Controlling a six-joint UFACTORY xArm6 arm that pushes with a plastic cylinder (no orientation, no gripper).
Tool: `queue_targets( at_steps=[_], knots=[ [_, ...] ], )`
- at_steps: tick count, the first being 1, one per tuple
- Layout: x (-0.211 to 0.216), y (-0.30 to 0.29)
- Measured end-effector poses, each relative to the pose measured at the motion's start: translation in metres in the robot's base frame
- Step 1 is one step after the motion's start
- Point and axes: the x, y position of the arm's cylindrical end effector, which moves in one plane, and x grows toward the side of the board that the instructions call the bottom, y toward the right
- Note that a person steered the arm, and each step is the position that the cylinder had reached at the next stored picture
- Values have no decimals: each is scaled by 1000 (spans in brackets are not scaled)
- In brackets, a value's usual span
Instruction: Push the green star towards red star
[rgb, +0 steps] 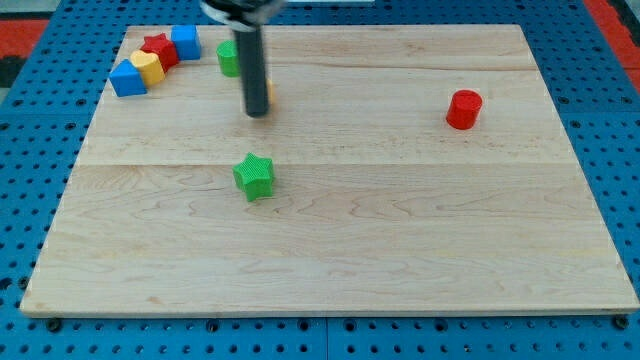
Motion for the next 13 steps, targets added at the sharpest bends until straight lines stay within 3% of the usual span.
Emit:
queue_targets(
  at_steps=[1,2,3,4,5,6,7,8,9,11,12,13],
  knots=[
    [11,57],
    [-21,36],
    [-44,-22],
    [-43,-32],
    [11,83],
    [115,125],
    [122,50],
    [146,65],
    [126,-7],
    [158,-43],
    [98,-92],
    [48,-94]
  ],
)
